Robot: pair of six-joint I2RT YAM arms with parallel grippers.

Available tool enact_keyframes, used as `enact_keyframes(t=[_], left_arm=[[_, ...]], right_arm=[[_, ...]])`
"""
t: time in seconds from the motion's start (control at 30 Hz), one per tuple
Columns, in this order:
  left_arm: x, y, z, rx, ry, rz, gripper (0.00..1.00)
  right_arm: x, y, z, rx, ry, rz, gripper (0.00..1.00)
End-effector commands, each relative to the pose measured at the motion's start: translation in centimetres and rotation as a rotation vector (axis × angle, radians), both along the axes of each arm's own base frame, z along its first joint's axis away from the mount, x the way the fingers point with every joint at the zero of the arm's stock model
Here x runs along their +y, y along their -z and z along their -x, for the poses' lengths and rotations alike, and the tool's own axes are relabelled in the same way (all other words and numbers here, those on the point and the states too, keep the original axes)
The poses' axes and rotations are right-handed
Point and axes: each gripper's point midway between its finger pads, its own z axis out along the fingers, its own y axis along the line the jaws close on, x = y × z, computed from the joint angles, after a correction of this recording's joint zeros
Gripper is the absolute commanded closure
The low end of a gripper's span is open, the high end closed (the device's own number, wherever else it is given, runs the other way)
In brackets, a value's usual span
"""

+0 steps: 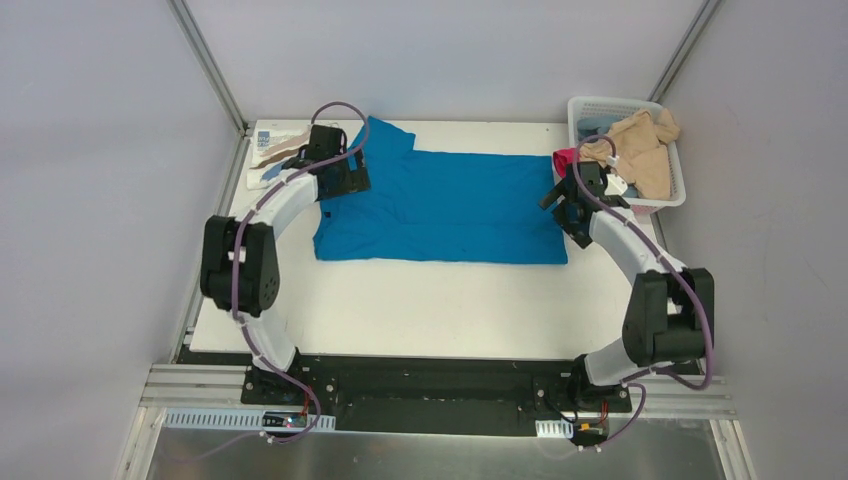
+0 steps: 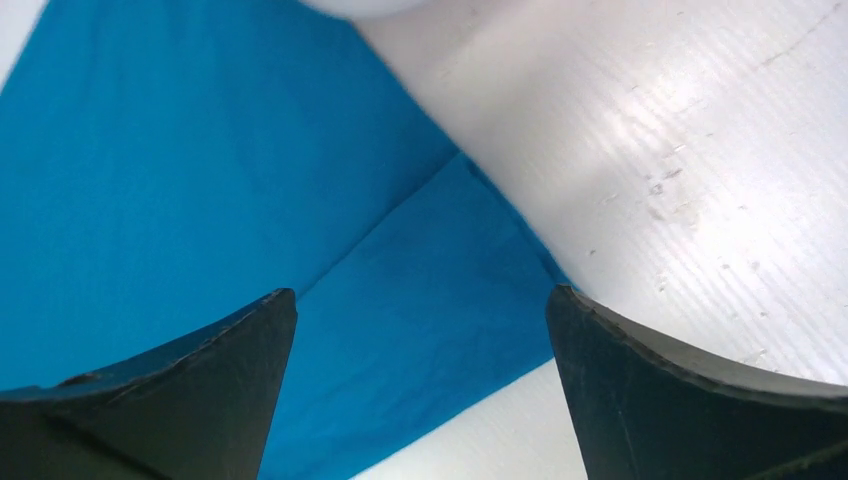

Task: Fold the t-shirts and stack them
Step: Fold the flattened tshirt in 1/3 of the way, then grab the side of the flattened tshirt furthest away from the robot with both arms

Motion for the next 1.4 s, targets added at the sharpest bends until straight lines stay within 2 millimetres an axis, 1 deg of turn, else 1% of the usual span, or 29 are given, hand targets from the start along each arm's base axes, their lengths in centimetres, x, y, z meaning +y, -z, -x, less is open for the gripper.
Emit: enact_keyframes(t=[0.0,0.1,0.17,0.23,0.33,0.43,0.53,0.6,0.67,0.7,0.77,0.8,0.93,1.03,1.13,1.17,1.27,1.37], left_arm=[[-3.1,-1.7,3.3,0.018,0.034,0.222,0.01],[-4.1,1.0,4.8,0.108,0.025,0.291,0.01],[-4.2,2.9,5.6,0.16,0.003,0.301,0.01],[-3.9,4.5,6.5,0.202,-0.016,0.294,0.01],[-3.5,6.3,7.8,0.249,-0.039,0.282,0.01],[-2.9,8.0,9.6,0.298,-0.067,0.266,0.01],[-2.4,9.1,12.1,0.342,-0.085,0.264,0.01],[-2.1,9.2,13.9,0.352,-0.1,0.27,0.01],[-1.7,9.6,16.1,0.372,-0.124,0.274,0.01],[-1.7,9.3,17.0,0.366,-0.13,0.285,0.01],[-1.5,9.3,19.1,0.375,-0.144,0.302,0.01],[-1.5,9.2,20.0,0.377,-0.15,0.31,0.01],[-0.6,9.0,23.8,0.378,-0.21,0.317,0.01],[0.1,8.6,26.0,0.38,-0.248,0.321,0.01],[-0.1,8.3,27.6,0.377,-0.269,0.353,0.01],[-0.1,8.3,28.0,0.377,-0.279,0.361,0.01],[0.1,7.9,28.5,0.343,-0.318,0.374,0.01],[0.3,7.5,28.4,0.302,-0.326,0.38,0.01]], right_arm=[[2.9,-1.4,0.9,-0.074,-0.118,-0.061,0.01],[6.1,0.0,0.9,-0.054,-0.231,-0.138,0.01],[7.4,1.0,0.5,-0.036,-0.276,-0.157,0.01],[8.0,2.2,-0.1,-0.017,-0.298,-0.166,0.01],[8.0,3.9,-0.1,0.028,-0.296,-0.161,0.01],[7.2,5.2,1.0,0.087,-0.27,-0.133,0.01],[6.5,6.2,2.6,0.133,-0.252,-0.119,0.01],[6.3,6.6,4.0,0.156,-0.239,-0.129,0.01],[6.0,6.9,5.4,0.166,-0.223,-0.136,0.01],[5.9,7.1,6.2,0.175,-0.217,-0.138,0.01],[5.7,7.3,7.9,0.196,-0.208,-0.152,0.01],[5.7,7.6,9.0,0.212,-0.207,-0.166,0.01],[6.3,7.7,12.1,0.227,-0.221,-0.228,0.01],[6.0,7.3,13.9,0.236,-0.219,-0.233,0.01],[5.8,6.9,15.7,0.24,-0.207,-0.244,0.01],[6.3,6.8,16.4,0.245,-0.217,-0.277,0.01],[6.5,6.3,17.7,0.235,-0.193,-0.315,0.01],[6.9,6.3,18.6,0.228,-0.182,-0.353,0.01]])
